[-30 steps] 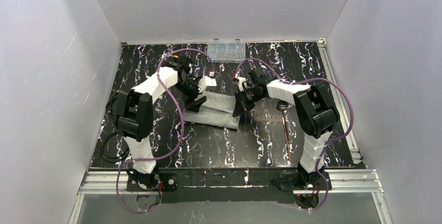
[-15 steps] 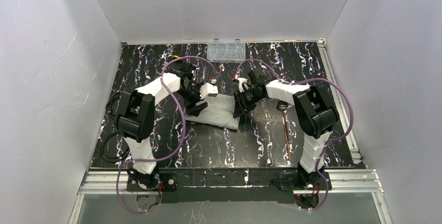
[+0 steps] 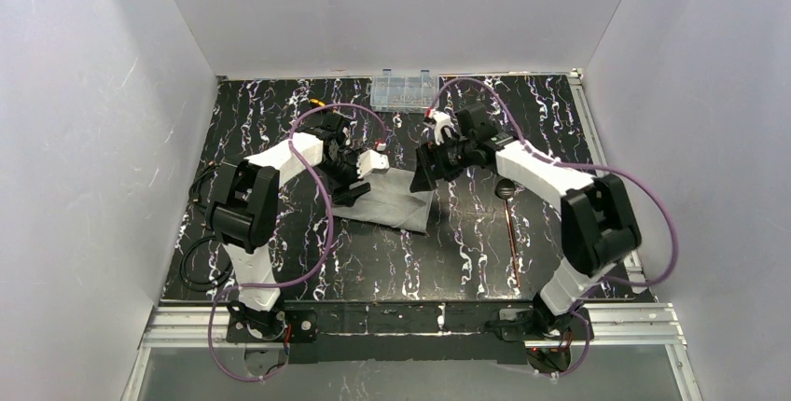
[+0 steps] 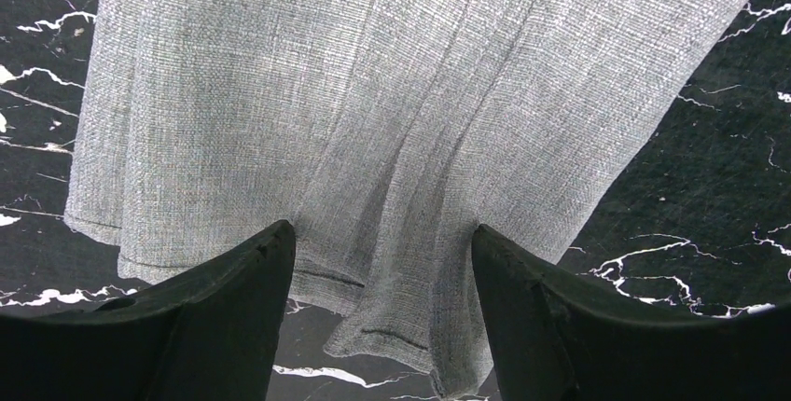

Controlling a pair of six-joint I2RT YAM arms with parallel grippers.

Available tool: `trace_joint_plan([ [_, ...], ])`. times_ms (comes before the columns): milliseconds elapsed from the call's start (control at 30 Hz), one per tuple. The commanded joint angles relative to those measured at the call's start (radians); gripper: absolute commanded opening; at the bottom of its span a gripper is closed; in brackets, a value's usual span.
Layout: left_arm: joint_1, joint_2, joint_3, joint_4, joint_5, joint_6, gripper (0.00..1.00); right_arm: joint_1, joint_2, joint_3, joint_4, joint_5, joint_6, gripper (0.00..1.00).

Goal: Fold the napkin into a case and place the utensils inside
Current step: Fold the lower triangle-folded napkin at the center of the board, then smooth out the 2/3-rectangle-folded napkin at the center of the board.

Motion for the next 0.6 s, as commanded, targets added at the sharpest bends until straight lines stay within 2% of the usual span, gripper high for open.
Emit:
trace_joint_plan([
  [0, 0.002, 0.002, -0.013, 0.003, 0.001, -0.021, 0.67, 0.0, -0.134, -0.133, 0.121, -0.102, 0.046, 0.93],
  [200, 0.015, 0.012, -0.005, 0.007, 0.014, -0.066, 0.65, 0.068, -0.179, -0.311, 0.296, -0.16, 0.129, 0.82],
  [333, 0.02, 0.012, 0.0, 0.018, 0.014, -0.091, 0.64, 0.079, -0.125, -0.341, 0.338, -0.181, 0.143, 0.56],
  [433, 0.019, 0.004, -0.001, 0.039, 0.015, -0.116, 0.61, 0.078, -0.066, -0.329, 0.352, -0.204, 0.135, 0.26],
  [500, 0.02, -0.008, -0.011, 0.066, 0.011, -0.134, 0.58, 0.074, -0.022, -0.304, 0.351, -0.205, 0.128, 0.18],
  [567, 0.02, -0.025, -0.022, 0.087, 0.013, -0.145, 0.54, 0.068, 0.012, -0.283, 0.351, -0.206, 0.133, 0.15],
])
